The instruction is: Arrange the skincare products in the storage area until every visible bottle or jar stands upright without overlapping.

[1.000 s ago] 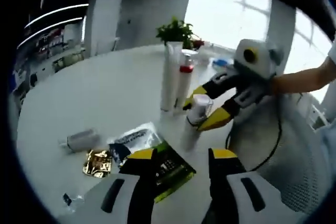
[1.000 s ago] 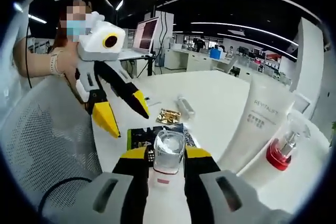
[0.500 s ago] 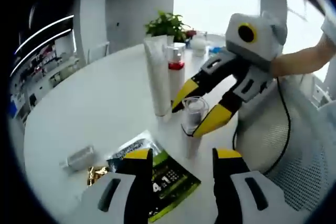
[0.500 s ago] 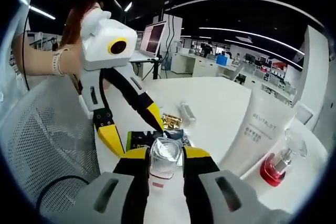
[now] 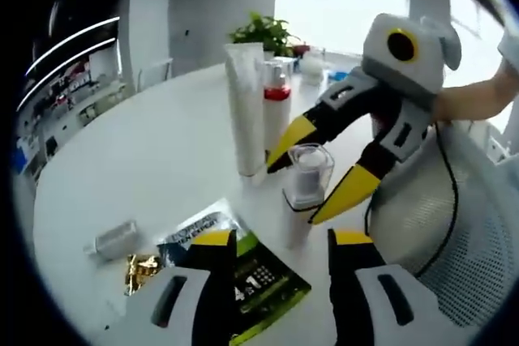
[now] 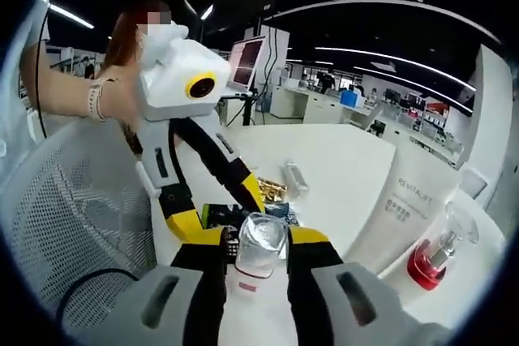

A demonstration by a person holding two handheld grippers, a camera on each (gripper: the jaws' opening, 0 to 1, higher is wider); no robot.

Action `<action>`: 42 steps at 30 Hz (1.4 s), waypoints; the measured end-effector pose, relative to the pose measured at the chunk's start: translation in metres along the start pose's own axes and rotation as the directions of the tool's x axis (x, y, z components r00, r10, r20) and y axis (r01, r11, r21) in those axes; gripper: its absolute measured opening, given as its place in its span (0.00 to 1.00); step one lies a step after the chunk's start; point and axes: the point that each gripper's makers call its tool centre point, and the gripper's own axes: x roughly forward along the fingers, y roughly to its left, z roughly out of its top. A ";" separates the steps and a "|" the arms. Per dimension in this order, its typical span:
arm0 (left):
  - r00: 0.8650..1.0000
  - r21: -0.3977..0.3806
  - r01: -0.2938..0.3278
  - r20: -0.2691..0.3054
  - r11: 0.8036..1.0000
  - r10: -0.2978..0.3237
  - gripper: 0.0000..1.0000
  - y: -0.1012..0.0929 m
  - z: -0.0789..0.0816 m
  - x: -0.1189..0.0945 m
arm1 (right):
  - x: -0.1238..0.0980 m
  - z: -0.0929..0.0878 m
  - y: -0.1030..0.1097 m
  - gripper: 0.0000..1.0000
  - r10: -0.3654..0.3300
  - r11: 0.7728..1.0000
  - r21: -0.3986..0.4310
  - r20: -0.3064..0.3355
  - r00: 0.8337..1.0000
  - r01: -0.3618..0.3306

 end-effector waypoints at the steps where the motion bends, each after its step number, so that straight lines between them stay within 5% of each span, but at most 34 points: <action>1: 1.000 0.004 0.003 -0.003 1.000 -0.003 0.41 -0.001 0.000 0.002 | 0.000 -0.001 0.001 0.31 0.005 1.000 -0.011 -0.005 1.000 -0.005; 11: 0.997 -0.012 0.018 -0.073 1.000 -0.019 0.31 -0.003 -0.011 0.017 | -0.014 -0.019 -0.006 0.34 0.003 0.999 -0.042 -0.051 0.999 -0.005; 26: 0.988 -0.117 0.037 -0.147 0.992 -0.054 0.10 -0.026 -0.023 0.021 | -0.006 -0.062 -0.007 0.14 0.114 0.993 0.025 -0.130 0.985 -0.112; 34: 0.986 -0.143 0.019 -0.161 0.990 -0.042 0.17 -0.027 -0.023 0.030 | 0.001 -0.061 -0.006 0.20 0.169 0.985 0.050 -0.100 0.980 -0.165; 42: 0.984 -0.131 -0.024 -0.180 0.991 0.000 0.19 -0.016 -0.021 0.038 | -0.002 -0.057 -0.010 0.15 0.170 0.985 0.033 -0.081 0.982 -0.168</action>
